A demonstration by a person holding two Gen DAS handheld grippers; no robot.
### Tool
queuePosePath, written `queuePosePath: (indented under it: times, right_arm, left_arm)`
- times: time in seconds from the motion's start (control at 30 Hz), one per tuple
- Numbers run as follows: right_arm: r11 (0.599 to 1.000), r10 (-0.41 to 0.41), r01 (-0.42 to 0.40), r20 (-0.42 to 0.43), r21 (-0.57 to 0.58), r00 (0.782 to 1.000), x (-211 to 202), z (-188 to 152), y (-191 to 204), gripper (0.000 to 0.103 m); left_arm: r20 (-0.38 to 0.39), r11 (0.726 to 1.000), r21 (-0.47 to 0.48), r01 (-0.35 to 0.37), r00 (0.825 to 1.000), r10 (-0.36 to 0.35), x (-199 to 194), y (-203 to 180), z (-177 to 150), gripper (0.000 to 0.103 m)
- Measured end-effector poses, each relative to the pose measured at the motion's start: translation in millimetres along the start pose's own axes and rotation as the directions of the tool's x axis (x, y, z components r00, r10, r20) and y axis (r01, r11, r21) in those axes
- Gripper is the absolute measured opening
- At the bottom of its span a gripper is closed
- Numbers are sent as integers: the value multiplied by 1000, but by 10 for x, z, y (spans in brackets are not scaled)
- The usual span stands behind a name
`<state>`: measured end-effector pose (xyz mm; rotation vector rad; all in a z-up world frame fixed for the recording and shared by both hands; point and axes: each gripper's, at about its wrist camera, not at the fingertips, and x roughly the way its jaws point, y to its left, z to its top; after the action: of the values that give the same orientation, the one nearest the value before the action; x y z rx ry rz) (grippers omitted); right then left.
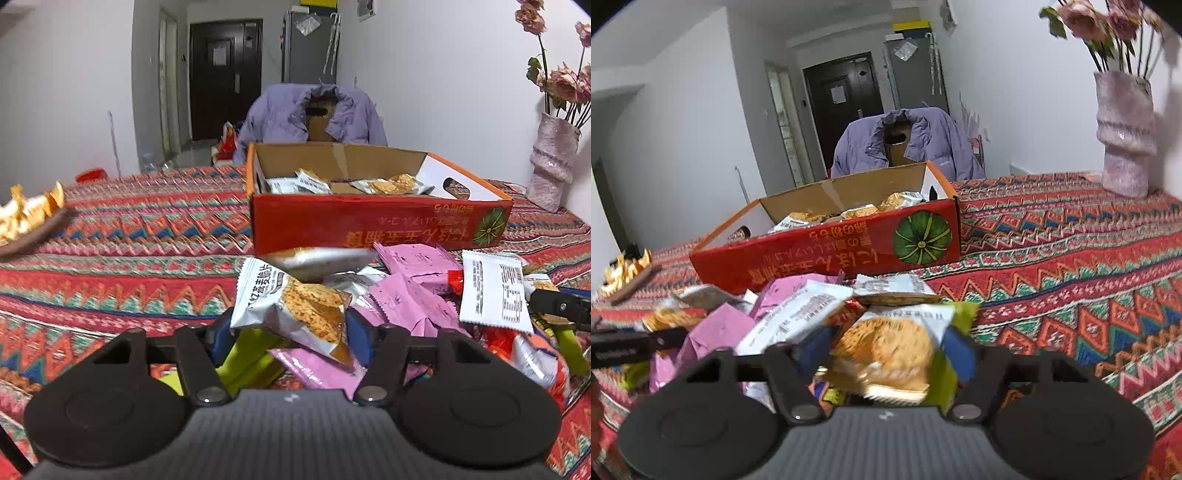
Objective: Organize snacks
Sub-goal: 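Grasp a white crisp bag with the left tool while the right tool grasps a round-cracker bag, then lift both held bags and carry them over the cardboard box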
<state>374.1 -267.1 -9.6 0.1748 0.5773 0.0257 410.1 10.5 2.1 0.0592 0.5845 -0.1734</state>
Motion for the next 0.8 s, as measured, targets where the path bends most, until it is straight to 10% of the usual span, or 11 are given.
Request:
queuePosePath:
  times: [0.8]
  right_arm:
    - [993,78,-71,66,-99,995,-1320,-404,-45,50]
  left_arm:
    - [96,999,-45,-19,995,23,-1633,-293,-457,62]
